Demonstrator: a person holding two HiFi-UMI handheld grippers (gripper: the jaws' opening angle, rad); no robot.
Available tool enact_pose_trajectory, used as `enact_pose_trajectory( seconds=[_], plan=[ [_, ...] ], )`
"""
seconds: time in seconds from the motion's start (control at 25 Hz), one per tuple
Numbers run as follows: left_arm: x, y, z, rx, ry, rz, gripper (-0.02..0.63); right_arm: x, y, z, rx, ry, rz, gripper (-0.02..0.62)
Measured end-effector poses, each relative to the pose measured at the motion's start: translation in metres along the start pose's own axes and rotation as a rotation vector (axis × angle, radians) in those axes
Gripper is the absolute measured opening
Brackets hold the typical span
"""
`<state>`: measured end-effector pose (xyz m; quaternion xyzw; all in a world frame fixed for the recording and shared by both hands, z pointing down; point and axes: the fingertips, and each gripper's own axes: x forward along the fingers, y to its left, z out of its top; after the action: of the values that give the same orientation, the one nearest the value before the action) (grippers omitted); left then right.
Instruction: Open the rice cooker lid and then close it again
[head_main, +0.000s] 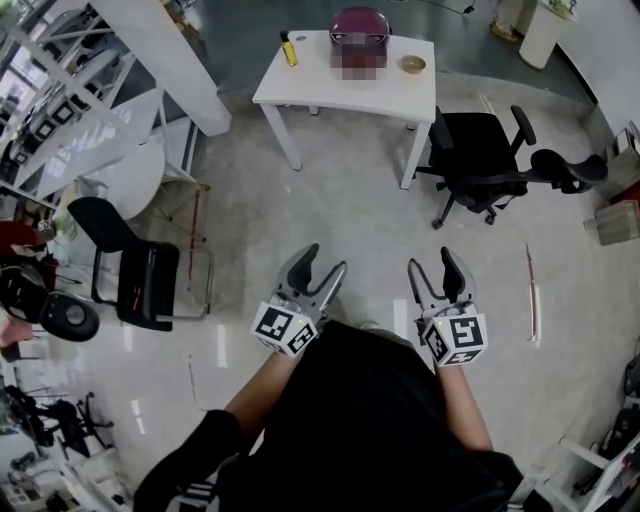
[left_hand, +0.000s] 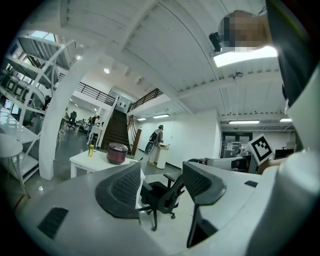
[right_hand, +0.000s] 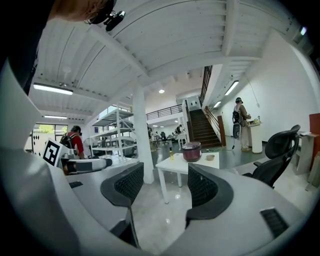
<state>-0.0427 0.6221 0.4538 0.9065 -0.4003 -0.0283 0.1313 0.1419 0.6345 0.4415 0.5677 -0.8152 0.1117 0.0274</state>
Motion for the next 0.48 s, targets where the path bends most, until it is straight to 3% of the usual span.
enact_pose_trajectory(
  seconds=[0.48],
  plan=[
    [0.034,0.028,-0.003,-0.011,0.018,-0.021,0.244,0.048,-0.012,-0.009,0.035,0.037,-0.003,0.242]
  ],
)
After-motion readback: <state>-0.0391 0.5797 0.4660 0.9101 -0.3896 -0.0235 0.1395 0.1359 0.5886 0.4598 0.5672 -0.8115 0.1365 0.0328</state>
